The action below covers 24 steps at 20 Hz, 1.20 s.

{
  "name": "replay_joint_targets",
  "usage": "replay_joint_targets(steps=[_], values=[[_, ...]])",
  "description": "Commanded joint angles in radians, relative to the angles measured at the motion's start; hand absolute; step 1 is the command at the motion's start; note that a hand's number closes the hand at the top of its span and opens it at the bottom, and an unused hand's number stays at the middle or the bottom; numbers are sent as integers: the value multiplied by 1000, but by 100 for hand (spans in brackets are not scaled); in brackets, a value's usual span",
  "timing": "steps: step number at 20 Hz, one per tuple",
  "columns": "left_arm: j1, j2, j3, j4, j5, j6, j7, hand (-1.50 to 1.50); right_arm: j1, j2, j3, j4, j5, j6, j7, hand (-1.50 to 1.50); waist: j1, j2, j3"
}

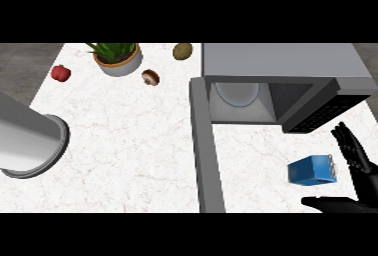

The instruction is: Pick up the milk, place it into the microwave and close the microwave

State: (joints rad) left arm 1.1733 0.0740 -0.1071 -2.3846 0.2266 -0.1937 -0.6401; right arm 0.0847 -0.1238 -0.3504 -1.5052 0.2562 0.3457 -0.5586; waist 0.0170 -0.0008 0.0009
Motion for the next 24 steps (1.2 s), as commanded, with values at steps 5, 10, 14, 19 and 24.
replay_joint_targets(steps=[5, 10, 14, 19, 24], values=[[89, -16, 15, -1, 14, -74, -79, -150, -105, -39, 33, 217, 35, 12, -84, -150, 8, -1, 0], [-24, -2, 87, 21, 69, -46, 17, -150, -74, -50, 45, 344, 84, -25, -214, -150, -8, 2, 0], [-7, 5, 133, 32, 117, -84, -6, -150, -106, -66, 43, 491, 140, -100, -294, 150, -4, 2, 0], [9, -35, 92, 59, 46, -111, -49, -150, -153, -84, 38, 619, 199, -227, -394, -150, -1, 1, 0], [34, -11, 153, 36, 128, -142, -29, -150, -217, -133, 38, 714, 269, -346, -451, 150, 2, 2, 0]])
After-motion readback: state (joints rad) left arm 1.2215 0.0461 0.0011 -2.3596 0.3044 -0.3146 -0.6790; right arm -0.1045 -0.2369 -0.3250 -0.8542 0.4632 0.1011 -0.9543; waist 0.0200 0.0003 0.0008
